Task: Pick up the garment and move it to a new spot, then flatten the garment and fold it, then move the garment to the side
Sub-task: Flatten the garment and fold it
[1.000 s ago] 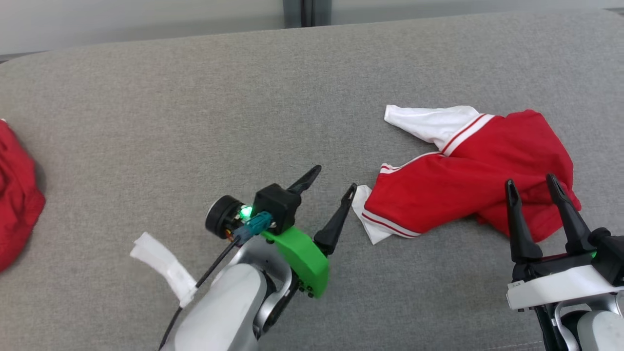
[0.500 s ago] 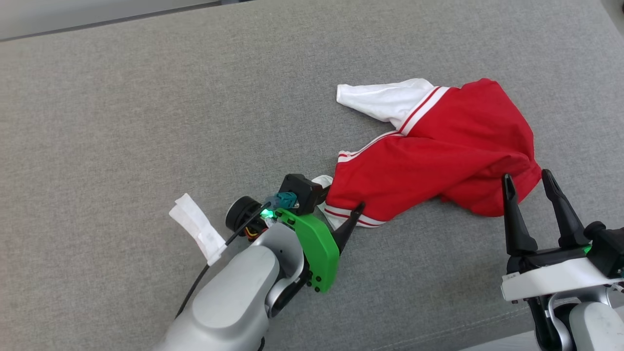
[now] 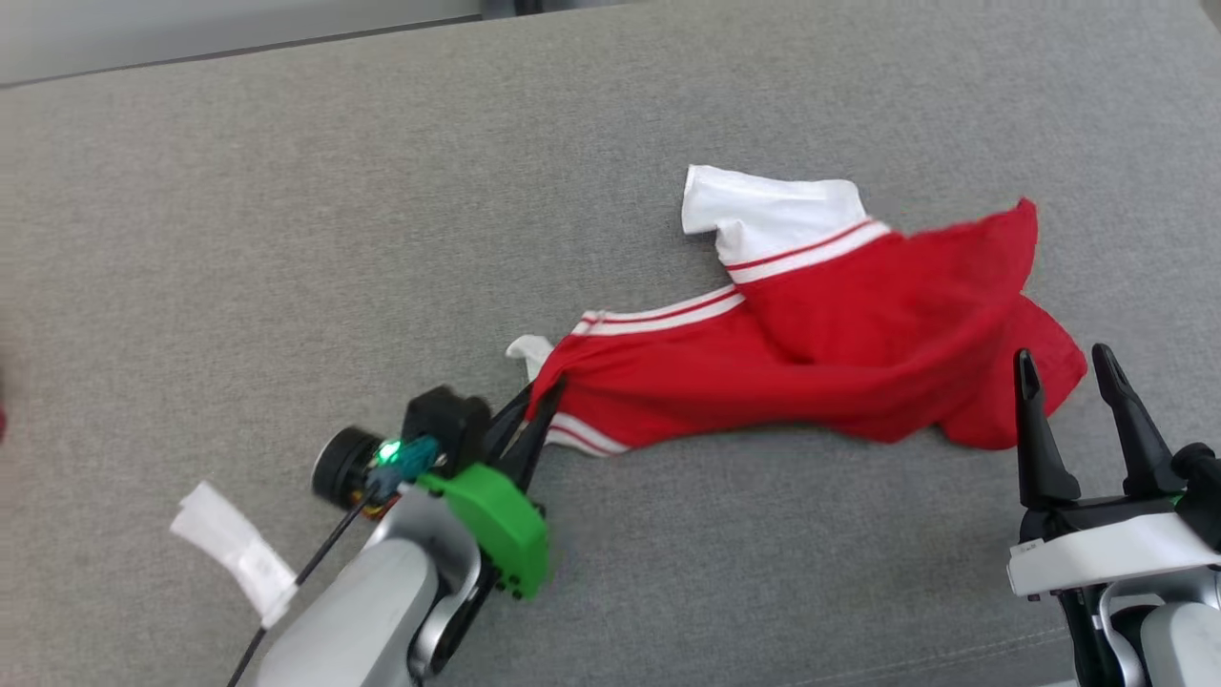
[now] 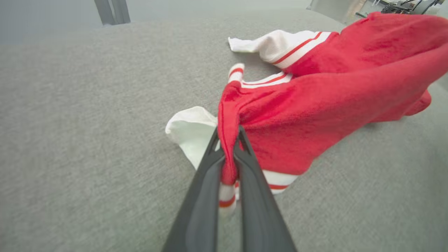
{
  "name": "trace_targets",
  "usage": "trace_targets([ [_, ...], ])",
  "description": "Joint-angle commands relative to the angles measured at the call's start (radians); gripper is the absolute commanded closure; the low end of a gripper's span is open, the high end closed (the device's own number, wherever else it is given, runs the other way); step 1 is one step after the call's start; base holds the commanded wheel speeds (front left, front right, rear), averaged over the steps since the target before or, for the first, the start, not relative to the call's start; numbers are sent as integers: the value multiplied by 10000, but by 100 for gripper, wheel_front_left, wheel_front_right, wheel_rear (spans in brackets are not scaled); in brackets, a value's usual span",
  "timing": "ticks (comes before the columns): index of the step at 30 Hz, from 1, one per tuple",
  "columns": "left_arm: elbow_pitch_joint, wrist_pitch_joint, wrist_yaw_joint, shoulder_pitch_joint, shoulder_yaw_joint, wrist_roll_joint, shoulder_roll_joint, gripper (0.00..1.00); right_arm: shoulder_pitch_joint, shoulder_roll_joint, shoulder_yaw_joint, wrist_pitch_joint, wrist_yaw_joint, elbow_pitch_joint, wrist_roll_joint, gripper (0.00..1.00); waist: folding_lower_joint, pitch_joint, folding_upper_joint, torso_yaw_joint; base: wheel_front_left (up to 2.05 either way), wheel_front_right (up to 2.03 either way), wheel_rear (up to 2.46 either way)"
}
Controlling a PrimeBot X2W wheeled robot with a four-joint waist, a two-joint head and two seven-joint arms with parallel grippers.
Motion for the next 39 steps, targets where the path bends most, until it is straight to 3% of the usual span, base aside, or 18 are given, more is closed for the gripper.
trace_targets([
  [1, -284, 53, 241, 426, 118, -110, 286, 100, 101, -20, -69, 38, -9, -27, 1, 0, 0, -312, 0, 429, 0, 0, 0],
  [8, -2436, 175, 2120, 3172, 1444, -909, 1891, 100, 375, -19, -370, 295, -11, -155, -111, 0, 0, -589, 0, 1069, 0, 0, 0],
  [12, -2986, 146, 2623, 4225, 1895, -1398, 2160, 100, 520, -52, -488, 474, -11, -315, -169, 0, 0, -706, 0, 1307, 0, 0, 0],
  [15, -3049, 104, 2619, 4639, 1988, -1717, 2043, 100, 584, -85, -481, 607, -9, -442, -227, 0, 0, -800, 0, 1380, 0, 0, 0],
  [16, -3032, -34, 2584, 4729, 2067, -1880, 1884, 65, 623, -89, -466, 685, -9, -496, -252, 0, 0, -843, 0, 1403, 0, 0, 0],
  [17, -3005, -177, 2534, 4731, 2094, -1888, 1835, 0, 653, -91, -452, 743, -9, -535, -291, 0, 0, -884, 0, 1417, 0, 0, 0],
  [24, -3483, -1576, 2649, 4193, 2848, -1087, 1422, 0, 863, -87, -335, 1162, -9, -889, -450, 0, 0, -1230, 0, 1432, 0, 0, 0],
  [30, -3979, -1653, 2764, 3781, 3346, -17, 1548, 0, 1067, -18, -150, 1487, -9, -1133, -483, 0, 0, -1558, 0, 1381, 0, 0, 0],
  [39, -3882, -1655, 2681, 3641, 3469, 460, 1586, 0, 1199, -9, 22, 1726, -9, -1283, -379, 0, 0, -1648, 0, 1280, 0, 0, 0],
])
